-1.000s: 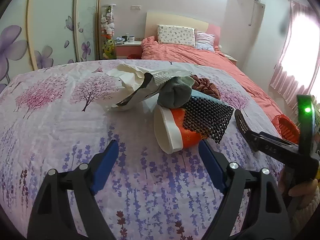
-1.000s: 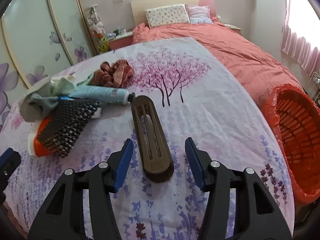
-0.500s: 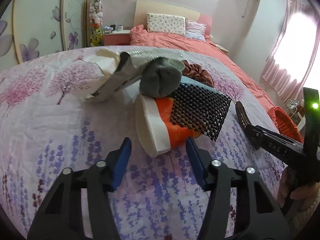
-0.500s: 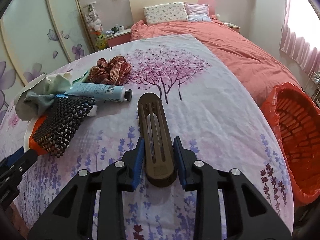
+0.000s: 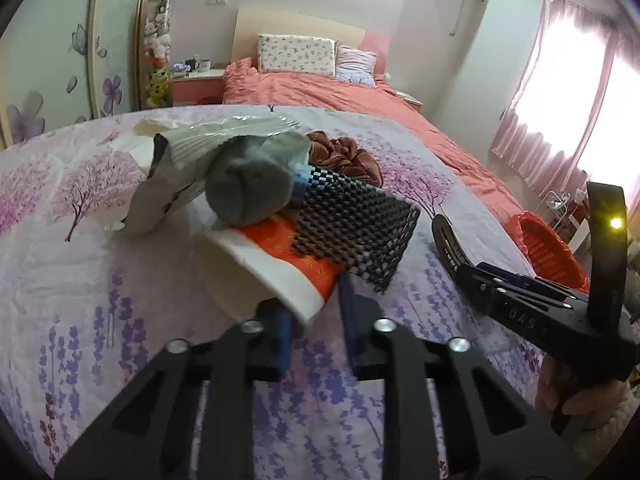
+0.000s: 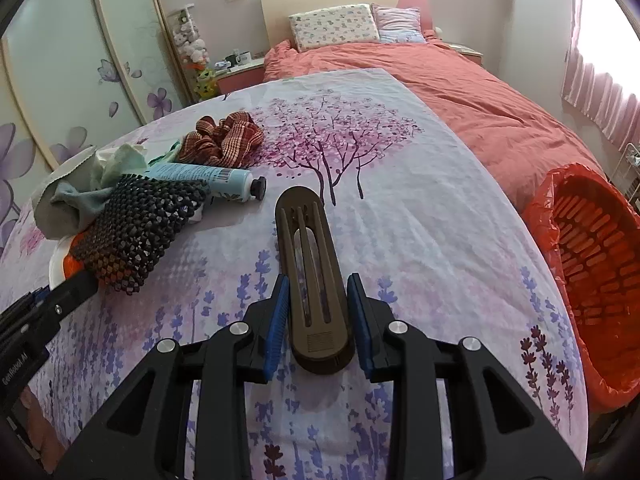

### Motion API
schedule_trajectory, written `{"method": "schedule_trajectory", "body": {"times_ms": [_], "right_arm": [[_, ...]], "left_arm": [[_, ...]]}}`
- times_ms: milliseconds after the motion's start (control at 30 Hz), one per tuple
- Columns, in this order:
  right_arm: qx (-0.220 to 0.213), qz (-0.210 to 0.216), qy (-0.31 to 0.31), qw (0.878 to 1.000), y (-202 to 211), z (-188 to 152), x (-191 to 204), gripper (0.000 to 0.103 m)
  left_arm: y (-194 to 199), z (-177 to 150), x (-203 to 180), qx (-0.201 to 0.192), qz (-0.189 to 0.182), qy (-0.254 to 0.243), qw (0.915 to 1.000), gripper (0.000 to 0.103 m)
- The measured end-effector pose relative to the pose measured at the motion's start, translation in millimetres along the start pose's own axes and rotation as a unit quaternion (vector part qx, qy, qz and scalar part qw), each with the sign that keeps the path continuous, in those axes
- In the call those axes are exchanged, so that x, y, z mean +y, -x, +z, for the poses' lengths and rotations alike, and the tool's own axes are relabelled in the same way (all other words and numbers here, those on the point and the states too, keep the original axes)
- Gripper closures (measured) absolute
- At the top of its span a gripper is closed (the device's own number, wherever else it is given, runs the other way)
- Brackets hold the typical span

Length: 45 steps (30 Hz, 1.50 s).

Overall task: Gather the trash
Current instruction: 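Grasp the white-and-orange paper cup with the left tool, then drop the paper cup with left tool while right tool drops comb into basket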

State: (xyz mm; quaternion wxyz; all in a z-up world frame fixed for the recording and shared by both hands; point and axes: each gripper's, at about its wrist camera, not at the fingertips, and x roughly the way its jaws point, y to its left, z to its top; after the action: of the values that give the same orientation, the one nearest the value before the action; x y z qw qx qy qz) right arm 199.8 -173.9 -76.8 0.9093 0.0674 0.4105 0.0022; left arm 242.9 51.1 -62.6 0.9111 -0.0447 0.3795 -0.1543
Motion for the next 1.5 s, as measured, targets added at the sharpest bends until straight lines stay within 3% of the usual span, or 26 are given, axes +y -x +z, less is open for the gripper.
{"method": "schedule_trajectory", "body": {"times_ms": [67,733,1067,1500], "right_arm": [[-0.003,0.001,-0.001,1.000,3.5,-1.7,-1.4,0.073],[-0.061,0.005,-0.014,0.998,58.4,2.9,-17.7,0.073],[-0.094,0.002,-0.035,0.995,91.9,-1.5,-41.7,0.073],[-0.147,-0.030,-0.071,0.986,131.5,-15.5,-88.9,0.073]], "left_arm": [[3.7,-0.4,-4.1,-0.005,0.002,-0.006,1.0000,0.095],[76.0,10.5,-24.8,-0.062,0.006,-0.012,0.9980,0.095],[98.0,19.6,-68.6,-0.087,-0.022,-0.036,0.9953,0.095],[90.4,20.6,-137.6,-0.085,-0.076,-0.071,0.9909,0.095]]}}
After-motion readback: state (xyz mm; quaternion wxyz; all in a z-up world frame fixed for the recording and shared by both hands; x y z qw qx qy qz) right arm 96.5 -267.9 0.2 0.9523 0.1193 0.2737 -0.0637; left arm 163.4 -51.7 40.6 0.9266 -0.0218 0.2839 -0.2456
